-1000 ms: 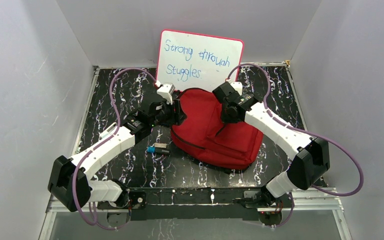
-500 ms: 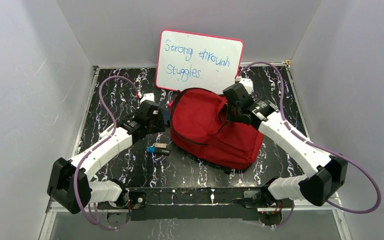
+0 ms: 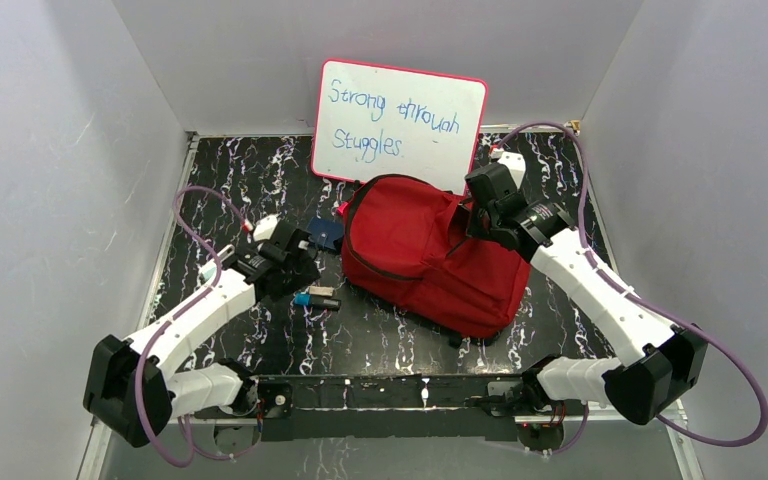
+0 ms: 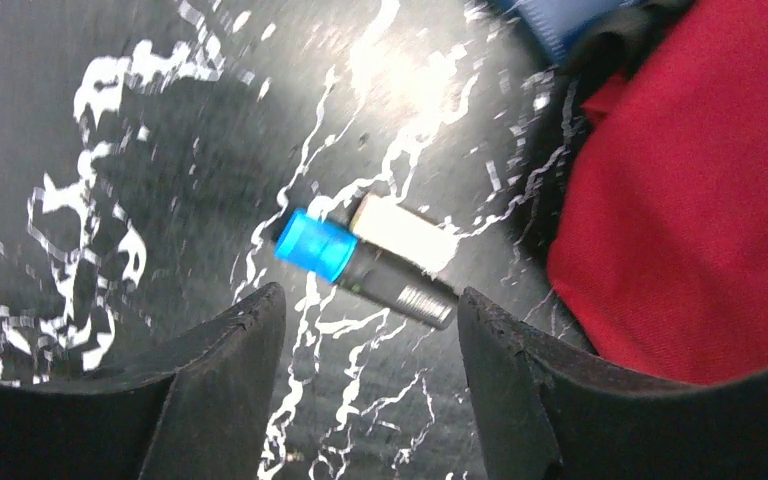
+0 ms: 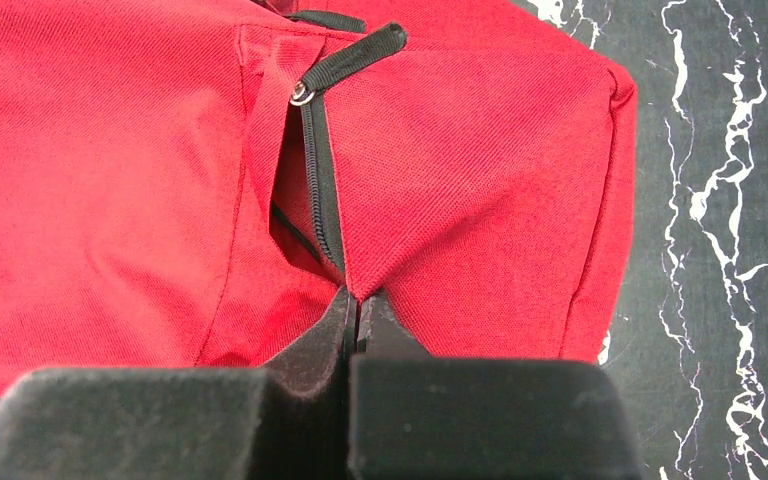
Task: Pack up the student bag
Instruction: Pick up the stationery from the center of the board.
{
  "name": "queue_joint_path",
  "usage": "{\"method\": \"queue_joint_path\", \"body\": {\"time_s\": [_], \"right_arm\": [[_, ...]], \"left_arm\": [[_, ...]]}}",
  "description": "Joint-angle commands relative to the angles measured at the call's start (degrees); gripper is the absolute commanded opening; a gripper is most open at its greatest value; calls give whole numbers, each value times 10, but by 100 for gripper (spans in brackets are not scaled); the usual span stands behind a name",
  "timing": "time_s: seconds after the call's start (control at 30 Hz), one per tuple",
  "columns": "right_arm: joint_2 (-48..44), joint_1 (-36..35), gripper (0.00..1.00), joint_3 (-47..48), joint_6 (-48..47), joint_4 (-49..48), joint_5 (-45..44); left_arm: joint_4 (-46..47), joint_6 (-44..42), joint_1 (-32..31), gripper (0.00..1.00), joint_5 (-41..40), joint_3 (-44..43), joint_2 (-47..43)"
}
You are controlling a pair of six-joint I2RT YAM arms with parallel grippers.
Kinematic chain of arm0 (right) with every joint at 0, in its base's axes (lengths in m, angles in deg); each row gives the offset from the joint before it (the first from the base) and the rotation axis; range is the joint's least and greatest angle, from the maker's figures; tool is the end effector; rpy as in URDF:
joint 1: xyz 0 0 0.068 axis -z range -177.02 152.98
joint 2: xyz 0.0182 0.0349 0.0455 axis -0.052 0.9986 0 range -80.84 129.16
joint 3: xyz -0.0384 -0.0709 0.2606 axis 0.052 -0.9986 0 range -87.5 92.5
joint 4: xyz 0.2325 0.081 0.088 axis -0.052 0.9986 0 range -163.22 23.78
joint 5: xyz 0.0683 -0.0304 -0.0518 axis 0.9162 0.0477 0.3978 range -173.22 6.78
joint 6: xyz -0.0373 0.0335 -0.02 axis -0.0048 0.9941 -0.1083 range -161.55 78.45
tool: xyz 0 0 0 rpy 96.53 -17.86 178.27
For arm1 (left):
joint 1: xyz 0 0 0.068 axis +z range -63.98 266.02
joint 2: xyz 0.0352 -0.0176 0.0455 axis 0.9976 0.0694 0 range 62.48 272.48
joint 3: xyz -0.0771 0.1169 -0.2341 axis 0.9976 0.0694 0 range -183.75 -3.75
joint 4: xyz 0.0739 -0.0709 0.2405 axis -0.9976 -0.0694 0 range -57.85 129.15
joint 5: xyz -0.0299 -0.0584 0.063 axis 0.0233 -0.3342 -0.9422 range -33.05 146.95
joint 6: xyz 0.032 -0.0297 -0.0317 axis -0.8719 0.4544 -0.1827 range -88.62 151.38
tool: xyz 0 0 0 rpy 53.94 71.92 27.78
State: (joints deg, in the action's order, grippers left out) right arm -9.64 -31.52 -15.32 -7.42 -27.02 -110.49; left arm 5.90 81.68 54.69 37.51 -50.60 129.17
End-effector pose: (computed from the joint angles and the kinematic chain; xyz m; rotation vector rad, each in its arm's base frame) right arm 0.2180 0.1300 0.3525 0.2171 2.2442 0.0717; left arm 0.2034 -0.1099 0.2432 -0.5380 2.3765 -0.2151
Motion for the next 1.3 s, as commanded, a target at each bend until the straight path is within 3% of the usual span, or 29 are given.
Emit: {"method": "queue_joint_path", "body": {"time_s": [0.0, 0.13, 0.23, 1.0, 1.07, 1.2, 1.27], "right_arm": [[-20, 9, 0, -5, -13, -35, -11], [-22, 9, 0, -18, -10, -44, 1], [-25, 9, 0, -23, -7, -45, 7], [-49, 12, 0, -41, -9, -48, 7], [-50, 11, 0, -40, -11, -48, 7], [-51, 13, 0, -40, -12, -49, 6], [-53, 12, 0, -41, -12, -51, 8]], "left_arm": [[-93, 183, 2, 59, -8, 35, -29], [-110, 300, 2, 57, -7, 60, -26], [-108, 337, 2, 57, 3, 57, 3], [-34, 327, 0, 54, 10, 26, 169], [-32, 321, -1, 49, 12, 29, 176], [-31, 301, -1, 24, 3, 41, 164], [-31, 292, -1, 18, -8, 47, 140]]}}
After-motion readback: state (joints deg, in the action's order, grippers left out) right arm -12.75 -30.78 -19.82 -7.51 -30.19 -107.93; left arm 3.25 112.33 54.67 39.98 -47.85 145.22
